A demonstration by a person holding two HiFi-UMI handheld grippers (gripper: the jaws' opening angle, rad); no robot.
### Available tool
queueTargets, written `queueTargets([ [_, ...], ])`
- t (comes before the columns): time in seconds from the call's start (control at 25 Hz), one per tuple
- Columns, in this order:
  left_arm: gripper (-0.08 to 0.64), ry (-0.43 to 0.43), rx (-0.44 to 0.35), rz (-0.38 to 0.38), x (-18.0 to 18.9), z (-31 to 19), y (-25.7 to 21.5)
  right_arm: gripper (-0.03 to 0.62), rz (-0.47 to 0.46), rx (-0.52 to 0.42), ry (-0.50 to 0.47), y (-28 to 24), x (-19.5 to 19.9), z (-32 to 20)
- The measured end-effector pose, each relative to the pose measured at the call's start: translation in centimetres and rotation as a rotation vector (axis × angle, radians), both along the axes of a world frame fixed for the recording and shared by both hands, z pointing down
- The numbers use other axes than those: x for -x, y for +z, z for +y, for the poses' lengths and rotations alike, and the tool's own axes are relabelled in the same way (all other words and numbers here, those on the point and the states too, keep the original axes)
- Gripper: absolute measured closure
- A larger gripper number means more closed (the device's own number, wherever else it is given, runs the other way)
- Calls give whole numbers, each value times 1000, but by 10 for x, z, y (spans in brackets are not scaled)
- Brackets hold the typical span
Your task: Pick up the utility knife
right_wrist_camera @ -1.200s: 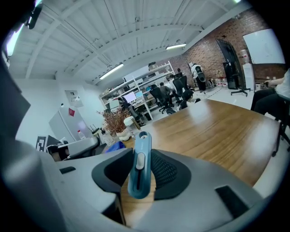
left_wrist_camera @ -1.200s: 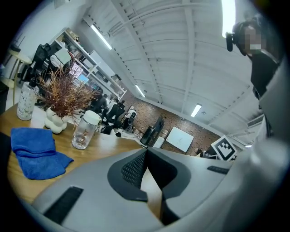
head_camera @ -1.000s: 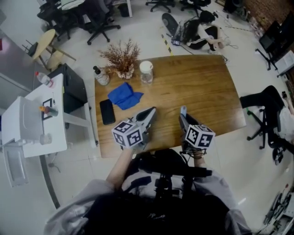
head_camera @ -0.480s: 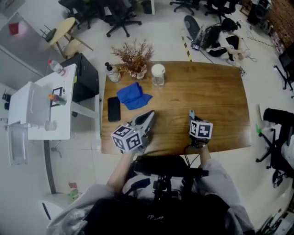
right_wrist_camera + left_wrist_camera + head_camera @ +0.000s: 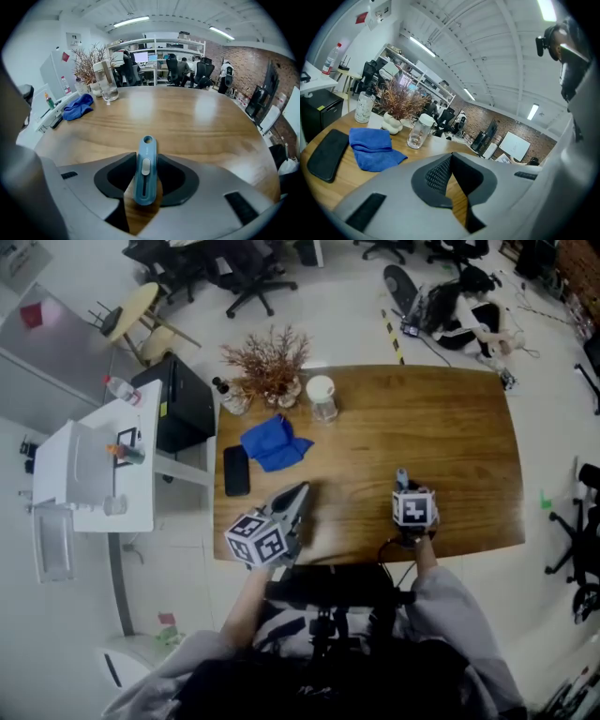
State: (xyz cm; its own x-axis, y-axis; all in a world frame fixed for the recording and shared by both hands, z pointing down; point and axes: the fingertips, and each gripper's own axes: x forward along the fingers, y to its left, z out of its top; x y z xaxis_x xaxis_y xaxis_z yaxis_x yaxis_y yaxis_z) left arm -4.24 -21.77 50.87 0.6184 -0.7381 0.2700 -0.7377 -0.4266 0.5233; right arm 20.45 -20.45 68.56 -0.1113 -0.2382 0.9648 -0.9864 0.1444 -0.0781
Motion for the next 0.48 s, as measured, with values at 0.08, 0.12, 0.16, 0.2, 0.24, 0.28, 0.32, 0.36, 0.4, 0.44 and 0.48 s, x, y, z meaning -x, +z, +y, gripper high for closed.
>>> queueTargets([
  [0.08,555,-5,9,-6,-1,2,4,437,5,109,74,-2,-8,28],
  [0.12,555,-7,13,-8,-1,3,6,437,2,67,91,-11,-11,25],
  [0.16,555,-7,16,-10,-1,4,8,437,-21,-57,86,-24,-12,8],
  [0.2,555,-5,19,-10,-1,5,9,437,-61,-226,72,-40,-10,-18],
  [0.24,555,0,21,-10,-3,7,10,437,-110,-379,69,-55,-9,-41],
  [0.28,555,7,22,-8,-5,8,10,437,-166,-476,95,-68,-9,-53],
  [0.32,555,15,22,-5,-7,8,11,437,-230,-519,149,-78,-11,-54],
  [0.36,555,24,22,-3,-9,8,12,438,-299,-536,214,-87,-13,-51],
  [0.4,555,33,23,-1,-10,8,14,438,-365,-550,281,-95,-14,-47],
  [0.44,555,44,22,0,-10,7,16,439,-421,-567,342,-104,-15,-42],
  [0.48,555,56,20,2,-10,7,16,463,-460,-587,392,-113,-15,-38],
])
